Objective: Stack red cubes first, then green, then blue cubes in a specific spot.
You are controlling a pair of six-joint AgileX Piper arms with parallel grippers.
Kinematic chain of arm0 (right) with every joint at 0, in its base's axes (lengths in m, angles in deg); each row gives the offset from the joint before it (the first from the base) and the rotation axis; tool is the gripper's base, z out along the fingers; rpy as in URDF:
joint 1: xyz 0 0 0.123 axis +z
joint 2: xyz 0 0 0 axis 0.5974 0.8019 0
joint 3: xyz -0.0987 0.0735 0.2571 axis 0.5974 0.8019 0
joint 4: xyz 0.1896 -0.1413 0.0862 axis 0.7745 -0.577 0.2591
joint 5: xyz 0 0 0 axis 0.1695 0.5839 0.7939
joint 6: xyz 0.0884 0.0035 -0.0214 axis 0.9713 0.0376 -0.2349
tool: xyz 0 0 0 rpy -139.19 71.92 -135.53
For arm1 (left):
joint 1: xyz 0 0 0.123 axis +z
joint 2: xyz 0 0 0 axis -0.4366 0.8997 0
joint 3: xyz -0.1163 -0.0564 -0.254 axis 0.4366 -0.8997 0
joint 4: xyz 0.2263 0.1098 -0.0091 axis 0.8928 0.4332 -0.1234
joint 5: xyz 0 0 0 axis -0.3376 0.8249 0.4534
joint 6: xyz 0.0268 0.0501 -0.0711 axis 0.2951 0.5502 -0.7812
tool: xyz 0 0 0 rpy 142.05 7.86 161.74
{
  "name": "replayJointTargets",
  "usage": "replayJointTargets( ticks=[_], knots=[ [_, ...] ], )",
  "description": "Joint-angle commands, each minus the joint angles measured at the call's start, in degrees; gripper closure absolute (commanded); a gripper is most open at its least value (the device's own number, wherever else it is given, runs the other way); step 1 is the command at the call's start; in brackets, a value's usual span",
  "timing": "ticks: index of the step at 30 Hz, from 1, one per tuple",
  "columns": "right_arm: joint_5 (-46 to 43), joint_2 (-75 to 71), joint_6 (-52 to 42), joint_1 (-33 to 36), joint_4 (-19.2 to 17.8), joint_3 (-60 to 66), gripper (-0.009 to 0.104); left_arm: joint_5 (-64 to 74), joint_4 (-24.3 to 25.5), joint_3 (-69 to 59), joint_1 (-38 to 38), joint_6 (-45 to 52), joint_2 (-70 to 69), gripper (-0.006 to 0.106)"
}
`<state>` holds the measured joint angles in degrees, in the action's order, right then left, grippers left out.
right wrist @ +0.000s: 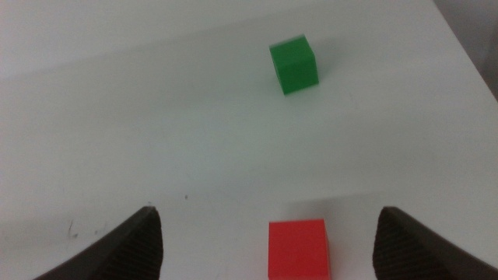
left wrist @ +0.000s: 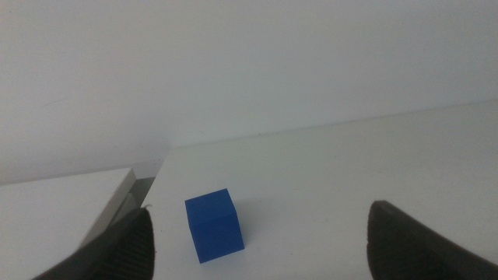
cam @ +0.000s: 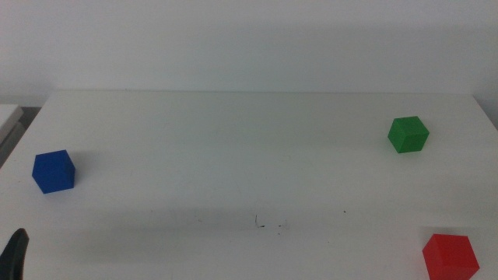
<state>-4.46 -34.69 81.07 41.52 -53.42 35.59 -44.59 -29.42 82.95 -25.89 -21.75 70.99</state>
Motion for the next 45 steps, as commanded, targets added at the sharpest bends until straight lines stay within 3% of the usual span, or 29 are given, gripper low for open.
replayJointTargets(
  ticks=[1,19,29,34,40,45],
  knots=[
    [6.2,2.9,-1.3,-0.3,-0.4,-4.8,0.005,-0.7,-0.1,0.0,0.0,0.1,-0.2,0.007],
    [10.4,3.5,-1.3,-0.3,1.8,-7.4,0.005,-0.7,-0.1,0.0,0.0,0.1,-0.2,0.007],
    [22.7,15.0,-0.6,-0.3,-2.3,-12.2,0.005,-0.7,-0.1,0.0,0.0,0.1,-0.2,0.007],
    [23.0,24.4,3.7,4.5,-4.9,-15.1,0.005,-0.7,-0.1,0.0,0.0,0.1,-0.2,0.007],
    [22.0,34.8,11.6,15.2,-12.3,-15.2,0.005,-0.7,-0.1,0.0,0.0,0.1,-0.2,0.007],
    [17.8,42.0,12.1,14.6,-12.8,-15.2,0.005,-0.7,-0.1,0.0,0.0,0.1,-0.2,0.007]
  ],
)
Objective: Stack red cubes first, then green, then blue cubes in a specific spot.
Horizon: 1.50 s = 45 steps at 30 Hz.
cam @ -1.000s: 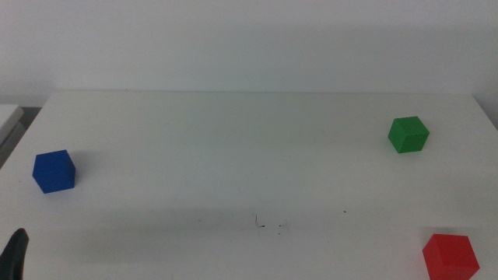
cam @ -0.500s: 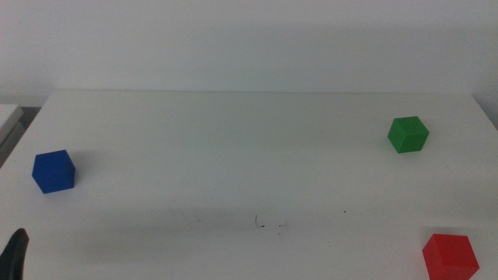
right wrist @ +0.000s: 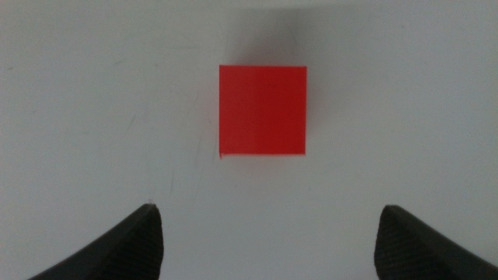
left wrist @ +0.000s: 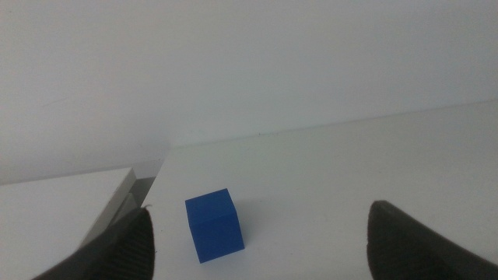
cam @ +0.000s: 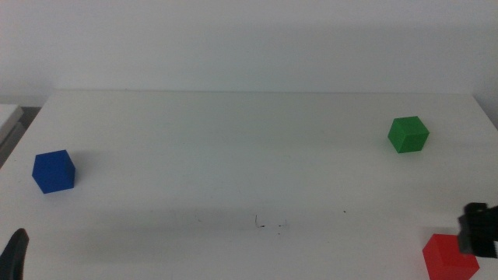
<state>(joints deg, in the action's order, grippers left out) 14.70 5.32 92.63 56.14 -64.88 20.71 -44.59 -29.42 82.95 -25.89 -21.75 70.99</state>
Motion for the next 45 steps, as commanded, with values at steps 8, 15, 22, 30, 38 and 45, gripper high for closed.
replayJointTargets(
  ticks=[8,15,22,30,38,45],
  knots=[
    [-10.0,7.0,0.7,-0.1,-0.2,2.8,0.005,-0.7,-0.1,0.0,0.0,0.1,-0.2,0.007],
    [-12.5,11.2,1.3,-3.5,-0.6,3.2,0.005,-0.7,-0.1,0.0,0.0,0.1,-0.2,0.007],
    [-14.8,15.8,2.7,-3.5,-0.6,3.2,0.005,-0.7,-0.1,0.0,0.0,0.1,-0.2,0.007],
    [-18.2,21.2,4.4,-4.1,-1.1,3.2,0.009,-0.7,-0.1,0.0,0.0,0.1,-0.2,0.007],
    [-20.5,25.5,5.6,-4.1,-1.1,3.6,0.022,-0.7,-0.1,0.0,0.0,0.0,-0.2,0.007],
    [-20.5,27.0,7.8,-4.1,-1.9,3.6,0.064,-0.7,-0.1,0.0,0.0,0.0,-0.2,0.007]
  ],
)
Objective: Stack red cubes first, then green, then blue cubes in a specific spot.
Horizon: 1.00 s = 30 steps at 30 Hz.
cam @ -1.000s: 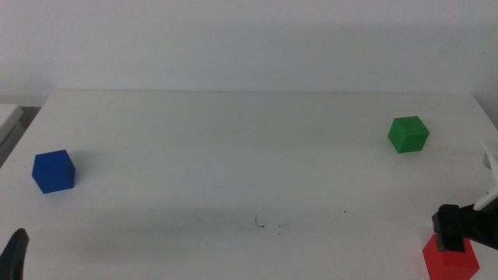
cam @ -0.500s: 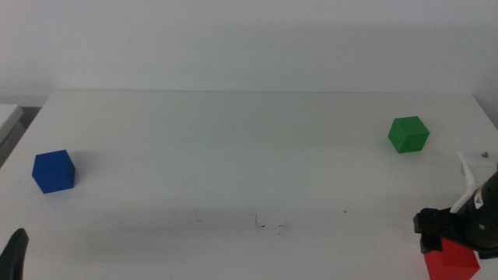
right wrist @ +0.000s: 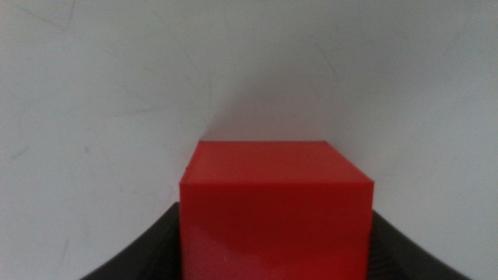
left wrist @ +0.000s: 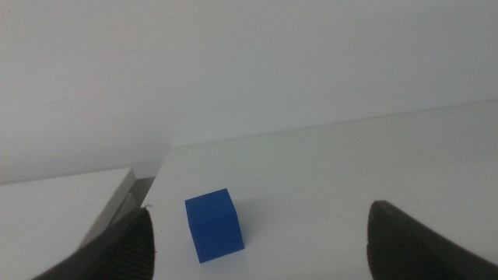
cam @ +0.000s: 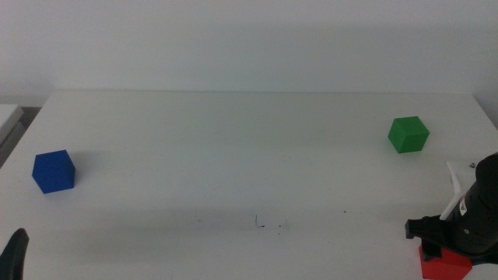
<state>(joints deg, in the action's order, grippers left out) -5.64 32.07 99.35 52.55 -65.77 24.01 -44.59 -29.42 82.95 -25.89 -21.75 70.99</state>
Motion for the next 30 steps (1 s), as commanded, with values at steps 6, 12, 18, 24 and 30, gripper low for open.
replayJointTargets(
  ticks=[6,12,18,24,30],
  knots=[
    [7.0,-1.4,6.4,2.6,-4.5,-3.6,0.092,-0.7,-0.1,0.0,0.0,0.0,-0.2,0.007],
    [16.6,1.9,9.7,13.3,-5.7,-20.2,0.088,-0.7,-0.1,0.0,0.0,0.0,-0.2,0.007],
    [19.0,17.0,11.5,23.4,-4.8,-40.0,0.088,-0.7,-0.1,0.0,0.0,0.1,-0.2,0.007],
    [19.8,27.4,11.6,27.1,-1.5,-52.3,0.087,-0.7,-0.1,0.0,0.0,0.0,-0.2,0.007],
    [18.7,30.5,14.6,27.5,-1.4,-52.3,0.087,-0.7,-0.1,0.0,0.0,0.0,-0.2,0.007]
  ],
)
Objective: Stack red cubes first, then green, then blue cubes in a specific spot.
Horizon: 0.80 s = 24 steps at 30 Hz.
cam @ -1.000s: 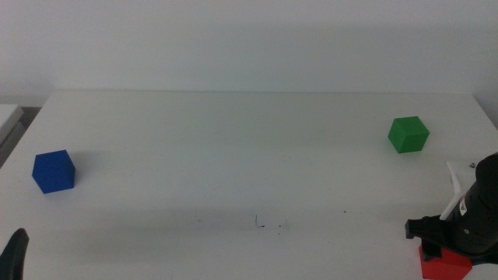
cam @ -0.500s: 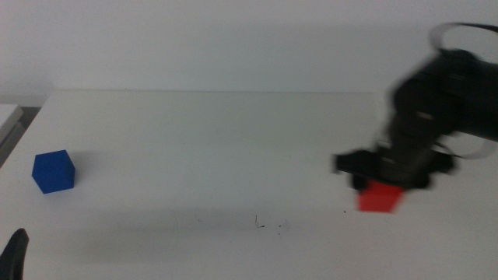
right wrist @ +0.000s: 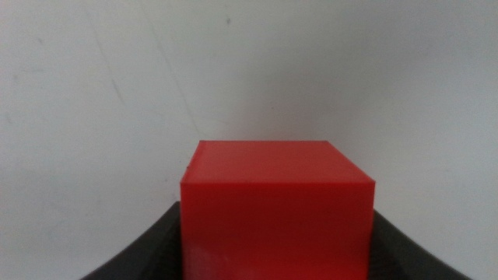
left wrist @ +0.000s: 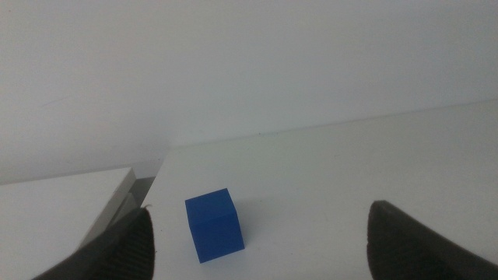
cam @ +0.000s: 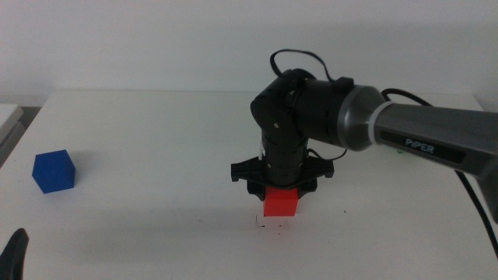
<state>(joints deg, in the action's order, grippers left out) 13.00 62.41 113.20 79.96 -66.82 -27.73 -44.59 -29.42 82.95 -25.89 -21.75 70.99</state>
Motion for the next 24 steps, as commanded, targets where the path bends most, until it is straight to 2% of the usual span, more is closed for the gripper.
replayJointTargets(
  ticks=[1,16,18,19,20,24],
  knots=[
    [-0.2,0.4,0.7,0.1,-0.3,-0.5,0.087,-0.7,-0.1,0.0,0.0,0.0,-0.2,0.007],
    [-3.0,3.7,1.8,1.4,0.1,-0.5,0.087,-0.7,-0.1,0.0,0.0,0.0,-0.2,0.007],
    [-2.9,4.2,1.8,1.4,0.1,-0.5,0.083,-0.7,-0.1,0.0,0.0,0.0,-0.2,0.007],
    [-2.8,4.4,1.8,1.4,0.1,-0.5,0.078,-0.7,-0.1,0.0,0.0,0.0,-0.2,0.007],
    [-2.7,4.6,1.8,1.4,0.2,-0.5,0.065,-0.7,-0.1,0.0,0.0,0.0,-0.2,0.007],
    [-2.8,4.6,1.8,1.4,0.2,-0.5,0.023,-0.7,-0.1,0.0,0.0,0.1,-0.2,0.007]
  ],
)
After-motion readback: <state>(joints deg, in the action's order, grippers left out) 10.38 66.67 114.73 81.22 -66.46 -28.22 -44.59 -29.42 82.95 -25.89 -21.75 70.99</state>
